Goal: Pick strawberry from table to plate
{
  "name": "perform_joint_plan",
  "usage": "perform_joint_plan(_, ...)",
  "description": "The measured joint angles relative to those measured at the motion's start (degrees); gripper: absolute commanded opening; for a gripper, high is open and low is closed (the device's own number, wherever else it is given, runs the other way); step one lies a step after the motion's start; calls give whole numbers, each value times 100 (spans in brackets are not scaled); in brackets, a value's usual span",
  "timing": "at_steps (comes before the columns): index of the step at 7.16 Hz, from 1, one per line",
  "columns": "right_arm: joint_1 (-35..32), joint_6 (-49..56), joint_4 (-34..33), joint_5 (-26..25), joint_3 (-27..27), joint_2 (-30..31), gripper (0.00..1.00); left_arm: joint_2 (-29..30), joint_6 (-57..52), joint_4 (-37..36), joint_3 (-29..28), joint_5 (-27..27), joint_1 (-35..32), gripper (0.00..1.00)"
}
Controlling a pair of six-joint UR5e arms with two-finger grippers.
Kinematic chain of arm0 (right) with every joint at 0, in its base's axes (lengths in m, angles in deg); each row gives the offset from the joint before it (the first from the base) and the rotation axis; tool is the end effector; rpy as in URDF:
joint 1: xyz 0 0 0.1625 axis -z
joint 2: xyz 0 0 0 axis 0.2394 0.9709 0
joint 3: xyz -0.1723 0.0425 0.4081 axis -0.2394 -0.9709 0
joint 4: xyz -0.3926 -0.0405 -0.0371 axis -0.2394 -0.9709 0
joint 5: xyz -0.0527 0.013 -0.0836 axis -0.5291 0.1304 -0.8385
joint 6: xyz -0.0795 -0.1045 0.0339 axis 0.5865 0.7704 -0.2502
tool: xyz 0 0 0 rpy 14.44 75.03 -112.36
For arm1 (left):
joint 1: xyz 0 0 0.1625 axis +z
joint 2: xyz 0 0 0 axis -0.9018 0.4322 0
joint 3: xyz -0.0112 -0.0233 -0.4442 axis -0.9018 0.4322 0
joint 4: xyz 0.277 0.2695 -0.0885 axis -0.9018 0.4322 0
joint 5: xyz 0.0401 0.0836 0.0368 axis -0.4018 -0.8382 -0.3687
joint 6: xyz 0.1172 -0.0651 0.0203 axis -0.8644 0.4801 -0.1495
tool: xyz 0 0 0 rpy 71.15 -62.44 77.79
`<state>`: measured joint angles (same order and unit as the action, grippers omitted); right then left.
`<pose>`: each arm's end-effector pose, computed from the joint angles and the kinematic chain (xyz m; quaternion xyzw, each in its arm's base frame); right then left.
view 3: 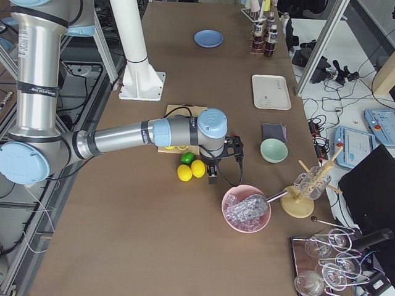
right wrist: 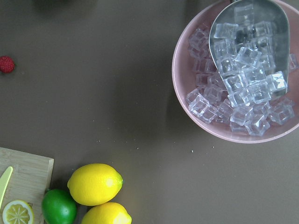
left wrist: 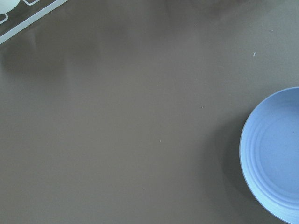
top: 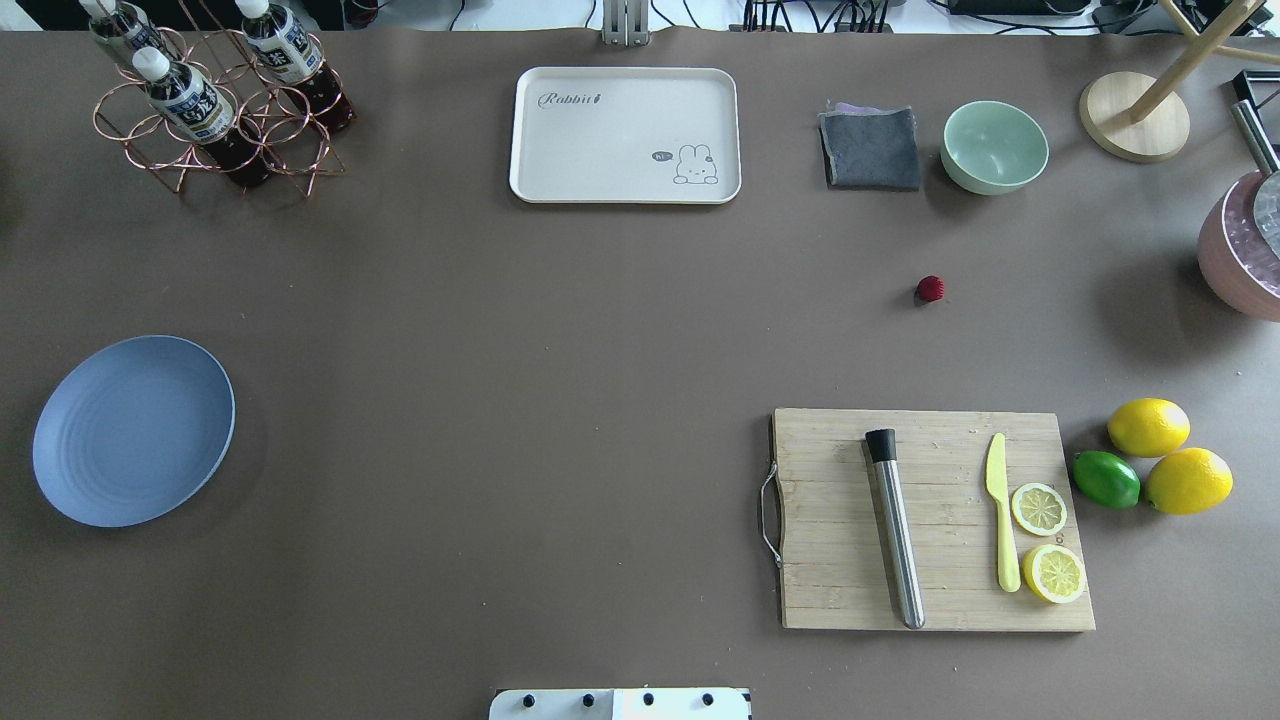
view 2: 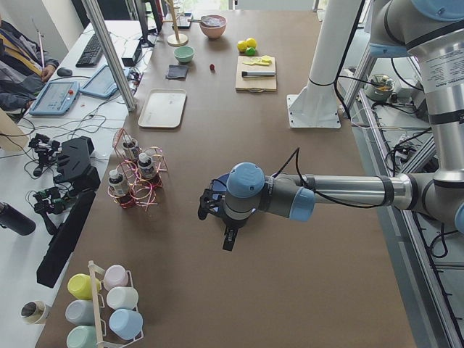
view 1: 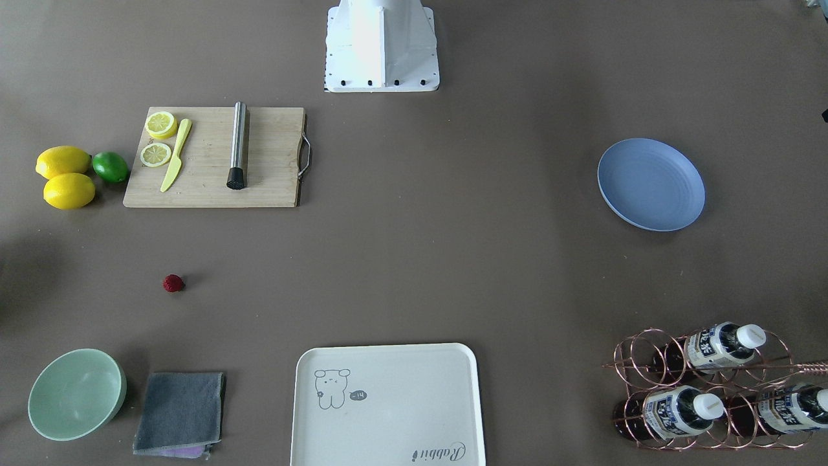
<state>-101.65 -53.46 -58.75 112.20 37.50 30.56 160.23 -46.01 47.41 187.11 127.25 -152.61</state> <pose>0.0141 -0.4177 0.6011 0.0430 -0.4183 -0.0578 0.9055 -0.0235 -0.3667 0.6507 0.0913 0.3956 0.0420 0.9129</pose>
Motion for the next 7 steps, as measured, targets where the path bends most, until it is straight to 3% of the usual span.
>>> perform_joint_plan(7,6,550,5,-431,-564,9,100,338,-111,-781,32,181,166,97)
